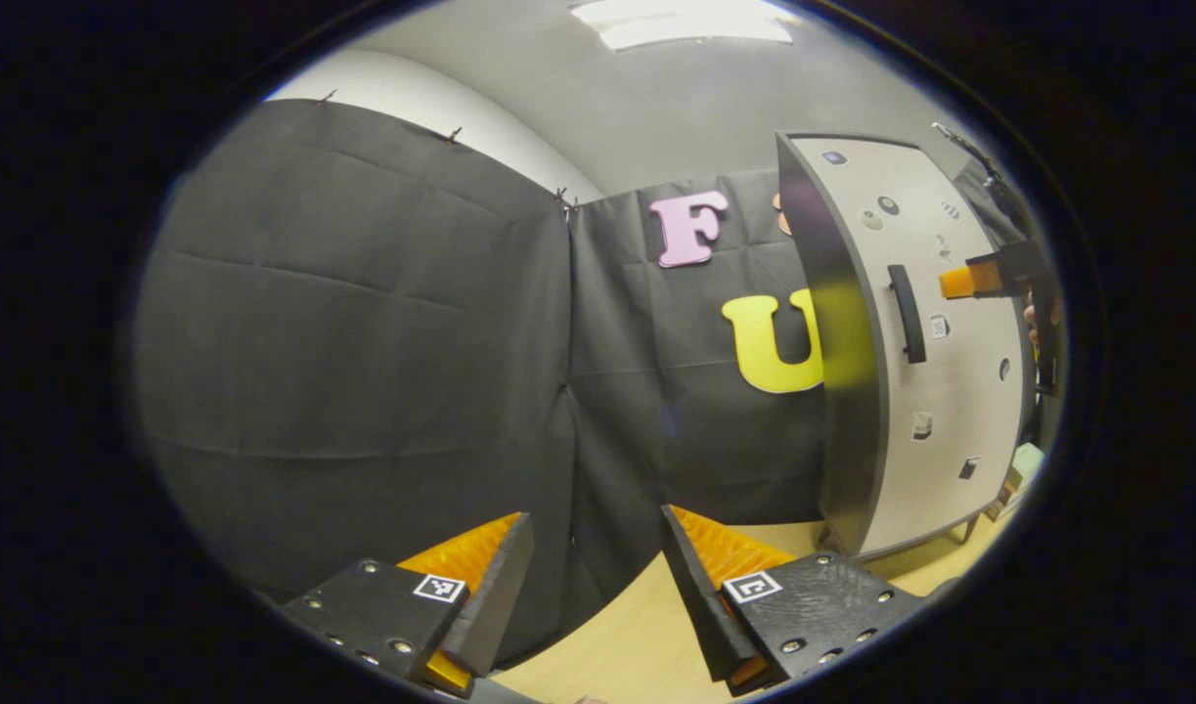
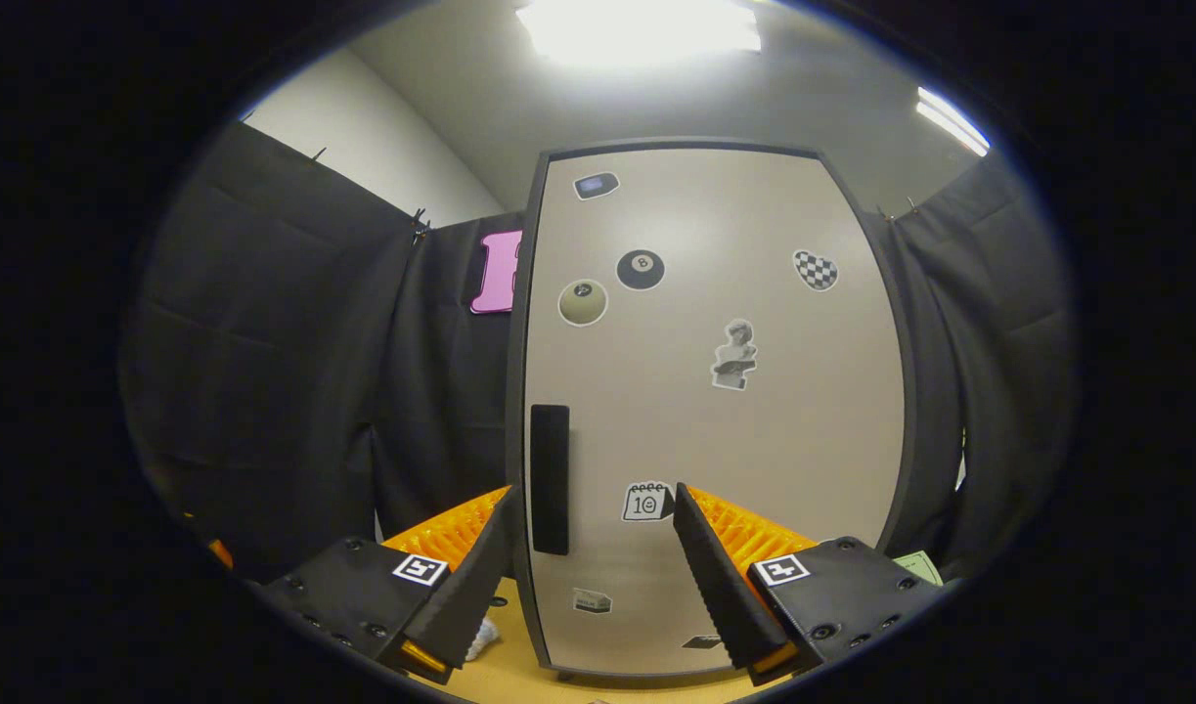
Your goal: Open the cabinet door with the right hand, grasp the bottle in the cabinet with the left hand and place it on the coaster, then close the cabinet door with the right hand.
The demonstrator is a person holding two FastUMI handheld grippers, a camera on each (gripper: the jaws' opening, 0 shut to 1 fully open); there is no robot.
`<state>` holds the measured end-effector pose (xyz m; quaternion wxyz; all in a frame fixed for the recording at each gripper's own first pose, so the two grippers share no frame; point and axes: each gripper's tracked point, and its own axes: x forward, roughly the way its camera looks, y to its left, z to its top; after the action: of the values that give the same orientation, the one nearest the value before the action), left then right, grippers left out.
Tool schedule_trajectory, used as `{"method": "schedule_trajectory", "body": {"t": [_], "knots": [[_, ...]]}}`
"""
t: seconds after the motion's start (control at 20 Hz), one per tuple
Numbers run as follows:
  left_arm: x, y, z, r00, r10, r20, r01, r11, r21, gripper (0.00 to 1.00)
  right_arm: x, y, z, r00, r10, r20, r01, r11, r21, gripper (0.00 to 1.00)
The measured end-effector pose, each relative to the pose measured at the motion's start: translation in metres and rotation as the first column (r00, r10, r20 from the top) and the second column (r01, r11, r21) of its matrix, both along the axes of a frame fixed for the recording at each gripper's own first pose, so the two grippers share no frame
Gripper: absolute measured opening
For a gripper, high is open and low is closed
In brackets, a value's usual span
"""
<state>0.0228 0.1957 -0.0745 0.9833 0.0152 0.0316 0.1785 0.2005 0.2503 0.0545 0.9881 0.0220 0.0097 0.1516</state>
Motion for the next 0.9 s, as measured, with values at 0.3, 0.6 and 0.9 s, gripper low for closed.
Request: {"method": "schedule_trajectory", "body": {"t": [0.3, 0.6, 0.9], "knots": [[0.000, 0.035, -0.014, 0.999, 0.037, -0.019, -0.037, 0.999, 0.010, 0.78, 0.031, 0.021, -0.009, 0.999, -0.015, -0.036, 0.015, 1.000, -0.001, 0.98], [0.001, 0.061, -0.025, 0.997, 0.075, -0.035, -0.075, 0.997, 0.007, 0.78, 0.060, 0.046, -0.022, 0.994, -0.006, -0.106, 0.008, 1.000, 0.016, 0.98], [0.004, 0.070, -0.027, 0.996, 0.087, -0.033, -0.086, 0.996, 0.006, 0.78, 0.075, 0.056, -0.025, 0.989, -0.019, -0.147, 0.026, 0.999, 0.047, 0.56]]}}
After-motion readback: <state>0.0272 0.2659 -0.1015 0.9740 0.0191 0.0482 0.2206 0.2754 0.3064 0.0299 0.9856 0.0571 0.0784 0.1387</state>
